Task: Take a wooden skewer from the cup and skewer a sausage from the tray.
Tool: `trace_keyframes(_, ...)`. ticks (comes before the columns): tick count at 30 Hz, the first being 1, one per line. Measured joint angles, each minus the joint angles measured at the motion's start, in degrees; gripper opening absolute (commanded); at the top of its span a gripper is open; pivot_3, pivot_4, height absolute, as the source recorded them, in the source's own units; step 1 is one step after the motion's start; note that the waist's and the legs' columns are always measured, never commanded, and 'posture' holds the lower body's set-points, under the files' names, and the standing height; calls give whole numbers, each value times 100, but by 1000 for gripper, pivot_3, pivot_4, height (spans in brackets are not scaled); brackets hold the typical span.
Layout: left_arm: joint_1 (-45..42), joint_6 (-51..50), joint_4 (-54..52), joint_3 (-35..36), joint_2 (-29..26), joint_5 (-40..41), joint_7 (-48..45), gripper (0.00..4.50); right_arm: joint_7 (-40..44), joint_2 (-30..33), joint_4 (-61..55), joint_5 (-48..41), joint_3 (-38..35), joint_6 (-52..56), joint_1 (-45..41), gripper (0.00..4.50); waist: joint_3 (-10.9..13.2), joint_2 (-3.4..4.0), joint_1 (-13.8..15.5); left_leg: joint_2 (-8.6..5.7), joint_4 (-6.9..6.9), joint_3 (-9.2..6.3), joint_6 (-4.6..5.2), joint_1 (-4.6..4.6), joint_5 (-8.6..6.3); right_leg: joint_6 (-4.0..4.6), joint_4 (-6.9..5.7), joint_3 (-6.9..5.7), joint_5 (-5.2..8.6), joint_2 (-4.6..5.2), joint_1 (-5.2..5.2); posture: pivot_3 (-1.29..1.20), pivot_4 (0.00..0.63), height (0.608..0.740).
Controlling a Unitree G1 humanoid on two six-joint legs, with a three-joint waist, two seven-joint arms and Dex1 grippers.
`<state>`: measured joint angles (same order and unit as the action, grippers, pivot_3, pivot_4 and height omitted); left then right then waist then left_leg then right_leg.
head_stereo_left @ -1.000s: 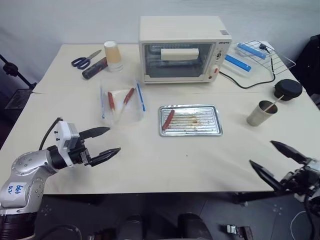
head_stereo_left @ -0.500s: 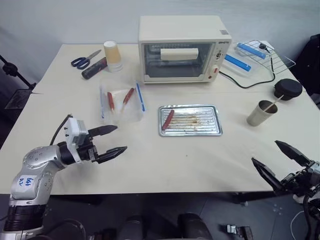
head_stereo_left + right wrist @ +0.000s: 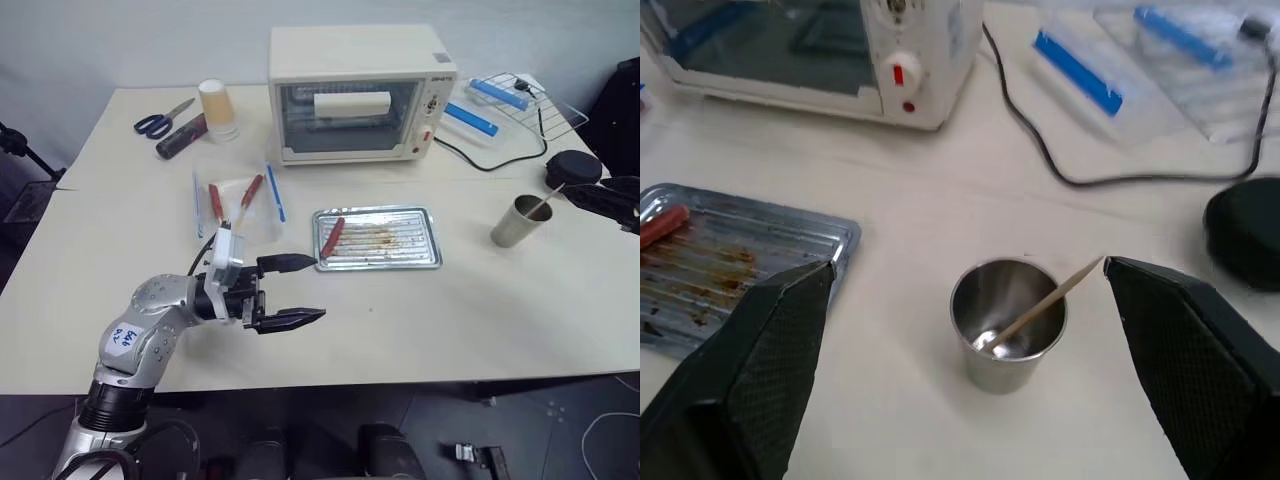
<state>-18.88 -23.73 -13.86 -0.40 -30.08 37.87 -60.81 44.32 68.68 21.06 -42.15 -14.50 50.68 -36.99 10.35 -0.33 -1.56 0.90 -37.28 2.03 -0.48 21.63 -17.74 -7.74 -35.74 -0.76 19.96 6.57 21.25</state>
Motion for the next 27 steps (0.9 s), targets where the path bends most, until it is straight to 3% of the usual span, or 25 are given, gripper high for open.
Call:
trace_keyframes(1,6,4,8,-21,20,-14,27,4450,53,-101,462,323,421,106,-525,4500,1,-1,-3,-1,-15,6,5,8,-1,-7,-5,6,-4,0,9,0,150,740)
trace_keyframes(6,35,6,-12,-48,90,-42,192,4450,305,-582,1827,1283,1185,-77,-1669,4500,0,0,12,-5,-62,4,16,59,-6,-25,-11,5,-14,1,38,0,150,740)
trace_keyframes(15,129,5,-118,-34,116,-47,401,4450,445,-1202,3535,2419,1408,-1247,-2650,4500,0,1,14,-8,-70,14,16,70,-7,-29,-13,-6,-16,0,37,0,150,740)
trace_keyframes(27,222,-21,-293,7,91,-44,602,4500,380,-1449,4456,2976,1132,-1987,-2982,610,0,1,6,-8,-71,21,15,71,-6,-29,-22,-8,-16,-1,36,0,150,740)
